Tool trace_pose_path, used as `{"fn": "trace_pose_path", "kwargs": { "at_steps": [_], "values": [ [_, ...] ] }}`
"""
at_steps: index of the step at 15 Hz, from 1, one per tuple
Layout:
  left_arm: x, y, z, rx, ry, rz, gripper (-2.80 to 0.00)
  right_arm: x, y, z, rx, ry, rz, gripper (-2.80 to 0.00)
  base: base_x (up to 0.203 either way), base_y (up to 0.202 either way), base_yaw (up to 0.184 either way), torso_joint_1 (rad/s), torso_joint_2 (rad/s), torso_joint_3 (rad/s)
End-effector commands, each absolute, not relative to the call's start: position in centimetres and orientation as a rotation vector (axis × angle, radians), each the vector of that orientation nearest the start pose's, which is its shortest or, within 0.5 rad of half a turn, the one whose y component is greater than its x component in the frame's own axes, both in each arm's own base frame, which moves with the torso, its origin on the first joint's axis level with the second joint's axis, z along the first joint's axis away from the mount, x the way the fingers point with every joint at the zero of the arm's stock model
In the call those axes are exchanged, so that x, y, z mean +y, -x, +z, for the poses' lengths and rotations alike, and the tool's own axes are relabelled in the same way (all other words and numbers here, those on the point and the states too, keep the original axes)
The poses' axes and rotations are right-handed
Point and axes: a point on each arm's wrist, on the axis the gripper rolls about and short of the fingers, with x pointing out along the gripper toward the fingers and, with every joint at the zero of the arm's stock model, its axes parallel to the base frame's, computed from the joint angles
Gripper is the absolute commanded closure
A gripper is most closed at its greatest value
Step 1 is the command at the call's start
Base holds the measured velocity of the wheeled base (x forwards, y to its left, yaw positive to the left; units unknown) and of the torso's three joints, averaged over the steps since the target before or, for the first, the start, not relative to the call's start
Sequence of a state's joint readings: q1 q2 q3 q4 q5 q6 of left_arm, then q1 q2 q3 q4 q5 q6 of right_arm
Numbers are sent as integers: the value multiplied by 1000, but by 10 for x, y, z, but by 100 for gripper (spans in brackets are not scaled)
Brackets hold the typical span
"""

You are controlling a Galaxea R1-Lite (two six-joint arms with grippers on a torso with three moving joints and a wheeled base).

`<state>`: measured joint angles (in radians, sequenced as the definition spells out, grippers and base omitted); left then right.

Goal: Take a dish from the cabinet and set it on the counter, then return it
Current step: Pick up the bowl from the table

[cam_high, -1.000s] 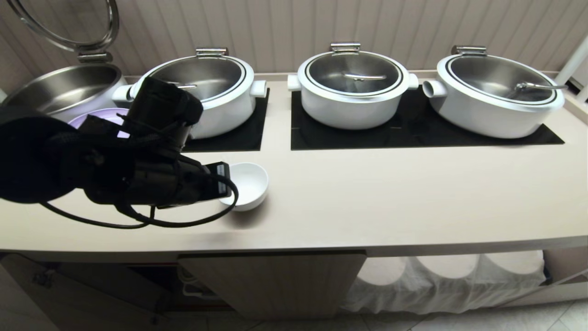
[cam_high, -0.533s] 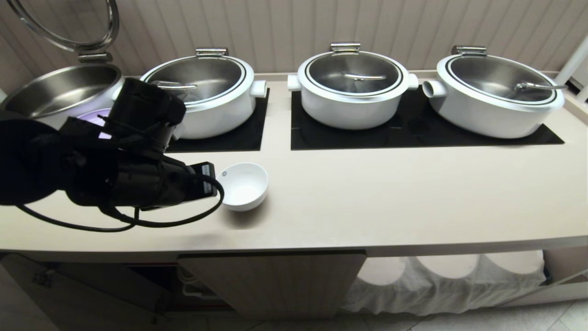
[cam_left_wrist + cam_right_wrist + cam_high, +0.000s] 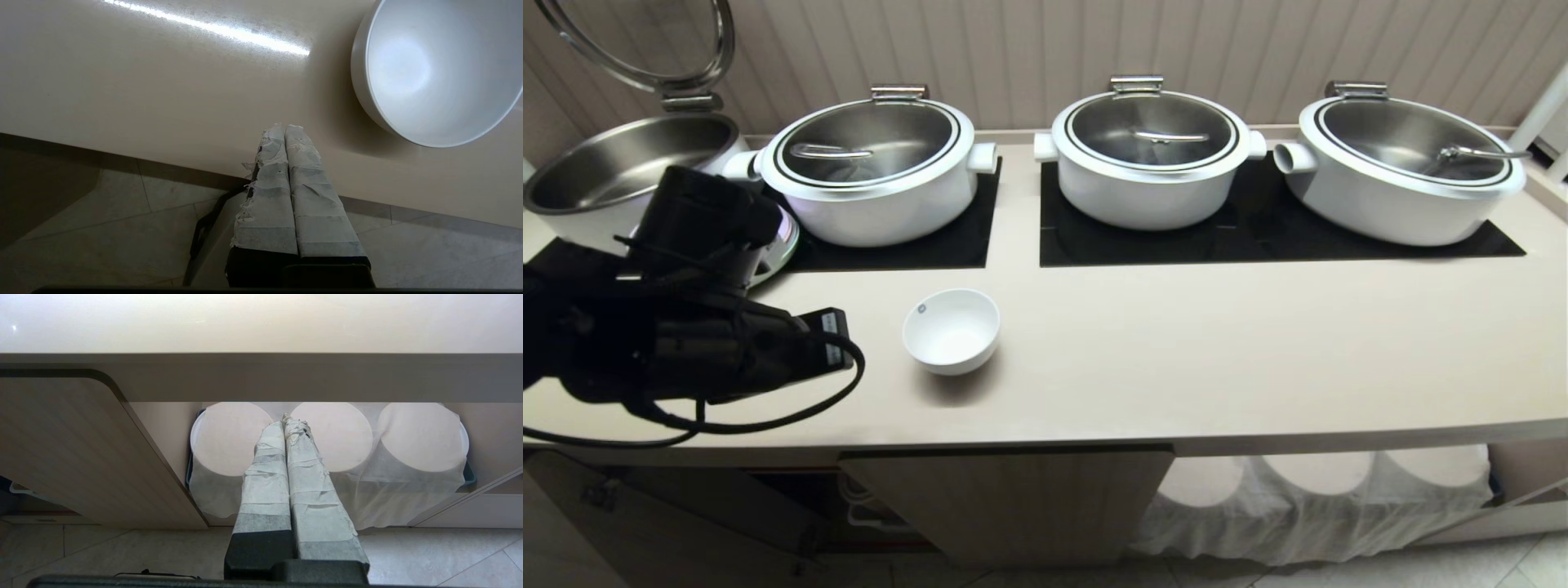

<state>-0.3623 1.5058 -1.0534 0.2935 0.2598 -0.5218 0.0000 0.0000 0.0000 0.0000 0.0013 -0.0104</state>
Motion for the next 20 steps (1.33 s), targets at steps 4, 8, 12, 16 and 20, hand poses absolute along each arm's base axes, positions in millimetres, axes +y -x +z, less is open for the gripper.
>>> {"fn": "trace_pose_path", "kwargs": {
  "at_steps": [4, 8, 12, 16, 20],
  "values": [
    [-71, -213, 209, 680, 274, 119, 0, 0, 23, 75, 0, 11, 3, 0, 0, 0, 0, 0, 0, 0],
    [-60, -204, 206, 674, 278, 160, 0, 0, 23, 75, 0, 11, 3, 0, 0, 0, 0, 0, 0, 0],
    [-59, -203, 208, 663, 276, 170, 0, 0, 23, 75, 0, 11, 2, 0, 0, 0, 0, 0, 0, 0],
    [-58, -202, 209, 643, 264, 205, 0, 0, 23, 75, 0, 12, 2, 0, 0, 0, 0, 0, 0, 0],
    [-57, -201, 215, 599, 234, 206, 0, 0, 23, 75, 0, 11, 2, 0, 0, 0, 0, 0, 0, 0]
  ]
}}
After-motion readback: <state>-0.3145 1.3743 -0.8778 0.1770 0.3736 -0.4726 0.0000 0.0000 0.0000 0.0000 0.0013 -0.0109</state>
